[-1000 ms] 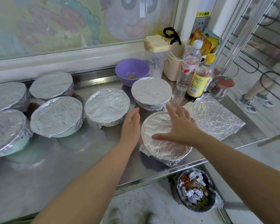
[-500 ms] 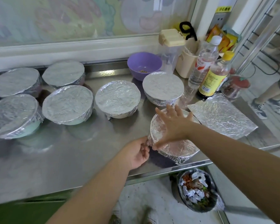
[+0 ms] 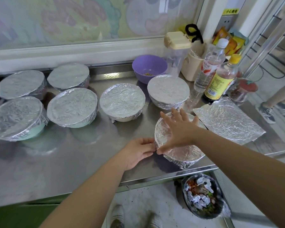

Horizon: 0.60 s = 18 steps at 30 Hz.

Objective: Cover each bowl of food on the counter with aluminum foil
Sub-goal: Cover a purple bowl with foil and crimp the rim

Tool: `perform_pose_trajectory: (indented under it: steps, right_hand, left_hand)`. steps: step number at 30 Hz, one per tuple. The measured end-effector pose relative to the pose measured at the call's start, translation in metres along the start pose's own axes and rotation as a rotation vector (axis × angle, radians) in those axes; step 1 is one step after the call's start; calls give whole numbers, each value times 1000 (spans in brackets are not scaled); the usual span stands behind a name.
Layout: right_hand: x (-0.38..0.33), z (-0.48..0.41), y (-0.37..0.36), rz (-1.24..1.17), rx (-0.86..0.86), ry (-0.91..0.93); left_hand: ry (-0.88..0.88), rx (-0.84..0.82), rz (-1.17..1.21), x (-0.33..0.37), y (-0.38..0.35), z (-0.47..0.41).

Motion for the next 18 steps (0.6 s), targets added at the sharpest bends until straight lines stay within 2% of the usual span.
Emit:
perform_pose_trajectory:
  steps: [2, 5, 7, 9, 14, 18]
  right_hand:
    - [0, 0, 0, -6, -2, 2]
    - [1, 0, 0, -6, -5, 7]
    - [1, 0, -1, -4, -5, 9]
    - [1, 0, -1, -4, -4, 7]
    - [0, -1, -2, -2, -7, 2]
    - [0, -1, -1, -4, -11, 4]
  left_hand:
    - [-120, 100, -237, 6, 3, -5]
    - [-349, 215, -727, 12, 3, -6]
    - [-481, 246, -907, 12, 1, -4]
    - [-534, 268, -987, 10, -3, -1]
    - [-473, 326, -1018, 11, -17, 4]
    - [-425, 378, -899, 6, -18, 3]
Point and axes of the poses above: each hand's wrist, its own z-axis away from the middle knuckle, its own y-axis out of the back of the hand, x = y × z, the point moved 2 cm from there along -z, towards the middle knuckle, and after that the axes turned 3 degrees about x, right-handed, at the moved point
